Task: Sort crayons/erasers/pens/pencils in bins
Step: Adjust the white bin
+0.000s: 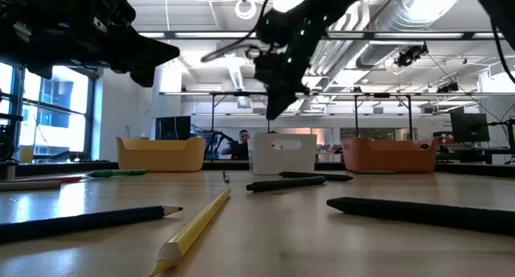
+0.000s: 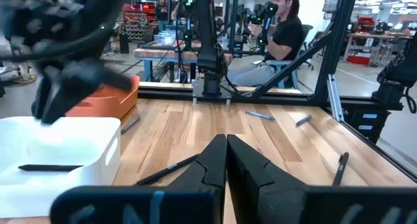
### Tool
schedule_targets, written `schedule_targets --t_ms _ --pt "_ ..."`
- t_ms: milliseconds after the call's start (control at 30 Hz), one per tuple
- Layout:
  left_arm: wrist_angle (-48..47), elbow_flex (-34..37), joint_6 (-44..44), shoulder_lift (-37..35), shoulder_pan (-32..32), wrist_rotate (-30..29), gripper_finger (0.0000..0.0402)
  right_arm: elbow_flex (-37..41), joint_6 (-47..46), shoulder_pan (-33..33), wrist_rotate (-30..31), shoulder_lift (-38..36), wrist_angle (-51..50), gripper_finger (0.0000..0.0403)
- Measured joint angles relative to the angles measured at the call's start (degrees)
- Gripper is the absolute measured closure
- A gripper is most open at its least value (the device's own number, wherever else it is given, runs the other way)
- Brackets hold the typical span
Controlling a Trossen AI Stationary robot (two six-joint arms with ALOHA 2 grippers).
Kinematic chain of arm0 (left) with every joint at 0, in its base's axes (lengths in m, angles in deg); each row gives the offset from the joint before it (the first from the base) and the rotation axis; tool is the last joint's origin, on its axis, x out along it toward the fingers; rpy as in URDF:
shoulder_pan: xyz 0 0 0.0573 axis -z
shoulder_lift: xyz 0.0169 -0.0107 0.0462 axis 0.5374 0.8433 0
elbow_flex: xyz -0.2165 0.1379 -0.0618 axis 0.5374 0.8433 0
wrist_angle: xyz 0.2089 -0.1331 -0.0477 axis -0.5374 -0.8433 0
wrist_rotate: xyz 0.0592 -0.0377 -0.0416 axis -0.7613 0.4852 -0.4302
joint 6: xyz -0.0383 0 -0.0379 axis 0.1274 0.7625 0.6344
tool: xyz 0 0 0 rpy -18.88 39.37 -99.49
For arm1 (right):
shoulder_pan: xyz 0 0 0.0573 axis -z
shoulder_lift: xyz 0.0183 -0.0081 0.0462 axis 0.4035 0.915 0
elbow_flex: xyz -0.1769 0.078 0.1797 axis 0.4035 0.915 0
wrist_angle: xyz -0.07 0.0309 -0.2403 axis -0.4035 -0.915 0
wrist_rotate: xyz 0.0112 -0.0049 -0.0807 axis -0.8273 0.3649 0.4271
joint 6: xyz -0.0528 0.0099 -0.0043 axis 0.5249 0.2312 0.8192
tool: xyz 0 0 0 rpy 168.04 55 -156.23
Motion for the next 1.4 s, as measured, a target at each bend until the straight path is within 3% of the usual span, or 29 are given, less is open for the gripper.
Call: schedule_targets --t_ms 100,267,433,600,1400 --pt "0.0 0.0 0.0 0.0 0.01 0.19 0.0401 5.16 6.06 -2.65 0.11 -5.02 -0.59 0.0394" --pt "0.02 0.0 -0.45 0.0 0.01 0.21 0.0401 16.2 9.4 -7.29 -0.17 -11.14 3.3 0.0387" --pt "0.02 0.0 -0.35 0.0 0.01 0.15 0.0401 23.83 11.74 -9.32 -0.19 -10.7 12.82 0.04" --pt "0.02 0.0 -0.13 0.0 0.01 0.13 0.0401 23.73 12.45 -9.05 2.68 -7.76 17.68 0.0402" --pt "-1.2 0.0 -0.39 0.0 0.01 -0.42 0.0401 22.71 10.73 -5.72 -0.94 -6.84 25.83 0.0403"
